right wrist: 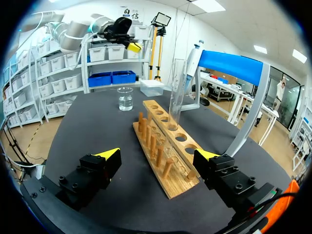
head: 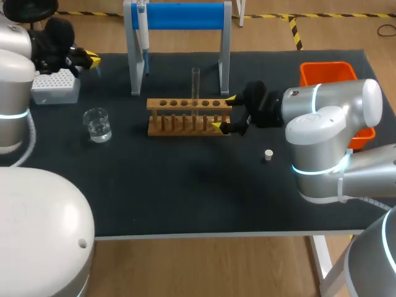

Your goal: Invert the test tube, pick up the pipette, mount the tip to pipette, aspirate from beaker and dispense into the tube, eject the tip, return the pipette, and cap with the stopper.

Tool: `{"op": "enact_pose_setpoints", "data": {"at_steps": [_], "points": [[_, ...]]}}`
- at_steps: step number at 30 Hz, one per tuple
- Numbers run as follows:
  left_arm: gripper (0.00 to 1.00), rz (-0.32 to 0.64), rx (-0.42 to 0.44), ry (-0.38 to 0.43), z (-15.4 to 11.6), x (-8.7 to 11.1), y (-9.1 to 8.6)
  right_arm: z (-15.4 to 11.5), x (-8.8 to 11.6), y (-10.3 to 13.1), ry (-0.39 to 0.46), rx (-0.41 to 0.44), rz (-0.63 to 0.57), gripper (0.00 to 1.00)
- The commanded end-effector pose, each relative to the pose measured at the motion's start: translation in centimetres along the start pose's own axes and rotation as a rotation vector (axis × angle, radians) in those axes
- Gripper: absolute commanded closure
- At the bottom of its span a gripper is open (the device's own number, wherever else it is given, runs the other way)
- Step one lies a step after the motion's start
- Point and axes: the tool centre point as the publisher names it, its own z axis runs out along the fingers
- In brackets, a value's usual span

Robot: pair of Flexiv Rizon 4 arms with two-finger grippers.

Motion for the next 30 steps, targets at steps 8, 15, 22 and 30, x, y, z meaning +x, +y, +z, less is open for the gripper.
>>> {"op": "enact_pose_setpoints", "data": {"at_steps": [8,15,22,30], "points": [[1.0,-0.001,-0.017,0.122,-3.9,-0.3,0.0,0.0,0.0,-0.1,0.001,-0.001,0.0,0.0],[1.0,-0.001,-0.017,0.122,-3.9,-0.3,0.0,0.0,0.0,-0.1,0.001,-0.001,0.0,0.0],[1.0,0.047,-0.02,0.154,-4.3,2.1,-1.6,0.0,0.0,-0.1,0.001,-0.001,0.0,0.0],[1.0,0.085,-0.05,0.229,-5.0,6.6,-5.1,0.0,0.0,-0.1,0.001,-0.001,0.0,0.0]]}}
